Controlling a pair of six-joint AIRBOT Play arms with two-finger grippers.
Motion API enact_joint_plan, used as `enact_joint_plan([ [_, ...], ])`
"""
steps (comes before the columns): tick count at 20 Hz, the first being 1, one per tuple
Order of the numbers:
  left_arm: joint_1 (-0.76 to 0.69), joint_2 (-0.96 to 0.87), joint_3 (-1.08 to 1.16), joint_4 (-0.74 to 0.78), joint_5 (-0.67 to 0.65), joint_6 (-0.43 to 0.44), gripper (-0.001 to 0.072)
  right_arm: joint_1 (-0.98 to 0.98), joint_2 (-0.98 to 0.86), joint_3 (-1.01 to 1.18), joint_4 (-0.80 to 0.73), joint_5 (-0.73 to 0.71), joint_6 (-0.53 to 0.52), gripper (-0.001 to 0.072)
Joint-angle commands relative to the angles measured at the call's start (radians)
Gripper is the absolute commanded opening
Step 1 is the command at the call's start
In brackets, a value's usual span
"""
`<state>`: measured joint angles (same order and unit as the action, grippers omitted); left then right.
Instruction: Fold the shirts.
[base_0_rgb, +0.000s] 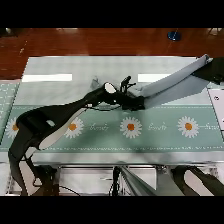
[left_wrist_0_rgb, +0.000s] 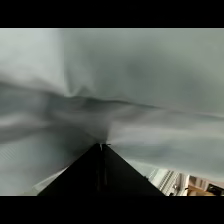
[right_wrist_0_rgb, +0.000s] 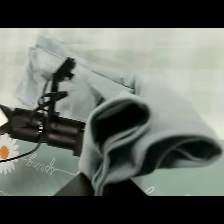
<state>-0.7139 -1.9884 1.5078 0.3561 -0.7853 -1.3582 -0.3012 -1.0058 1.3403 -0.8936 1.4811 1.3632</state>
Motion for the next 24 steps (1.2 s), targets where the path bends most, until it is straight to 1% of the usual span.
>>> enact_joint_plan([
  [1,-0.045,-0.052,0.001,-0.138,0.034,0.004,0.0025,0.024,0.033,0.001,0.001,0.007,0.029,0.0026],
  [2,-0.056,-0.058,0.001,-0.176,0.036,0.024,0.0024,0.024,0.033,0.001,-0.012,0.006,0.029,0.0025],
  [4,-0.051,-0.045,0.001,-0.231,0.053,0.111,0.0024,0.024,0.033,0.001,-0.056,0.01,0.034,0.0025],
  [5,-0.029,-0.021,0.001,-0.234,0.053,0.153,0.0023,0.024,0.033,0.0,-0.081,0.015,0.037,0.0026],
  [7,0.051,0.06,0.001,-0.232,0.022,0.256,0.0022,0.024,0.032,0.0,-0.12,0.013,0.049,0.0026],
  [9,0.169,0.177,0.001,-0.227,-0.037,0.353,0.0022,0.025,0.026,-0.003,-0.114,0.0,0.057,0.0026],
  [10,0.233,0.243,0.001,-0.21,-0.069,0.38,0.0022,0.025,0.018,-0.003,-0.108,-0.009,0.057,0.0026],
  [12,0.381,0.391,0.001,-0.109,-0.144,0.382,0.0022,0.025,-0.001,-0.003,-0.099,-0.031,0.058,0.0026],
  [14,0.544,0.537,0.001,0.039,-0.262,0.373,0.0022,0.046,-0.026,-0.002,-0.083,-0.066,0.067,0.0026],
  [17,0.788,0.713,0.001,0.234,-0.45,0.291,0.0023,0.198,-0.088,-0.002,-0.085,-0.172,0.102,0.0026],
  [18,0.863,0.759,0.001,0.281,-0.5,0.279,0.0023,0.262,-0.116,-0.002,-0.085,-0.223,0.118,0.0026],
  [21,1.033,0.853,0.0,0.367,-0.598,0.279,0.0023,0.459,-0.235,-0.002,-0.085,-0.401,0.17,0.0025],
  [22,1.077,0.874,0.0,0.397,-0.616,0.279,0.0023,0.52,-0.282,-0.002,-0.084,-0.462,0.194,0.0026],
  [24,1.127,0.897,0.0,0.423,-0.62,0.243,0.0023,0.623,-0.371,-0.002,-0.084,-0.575,0.223,0.0026],
])
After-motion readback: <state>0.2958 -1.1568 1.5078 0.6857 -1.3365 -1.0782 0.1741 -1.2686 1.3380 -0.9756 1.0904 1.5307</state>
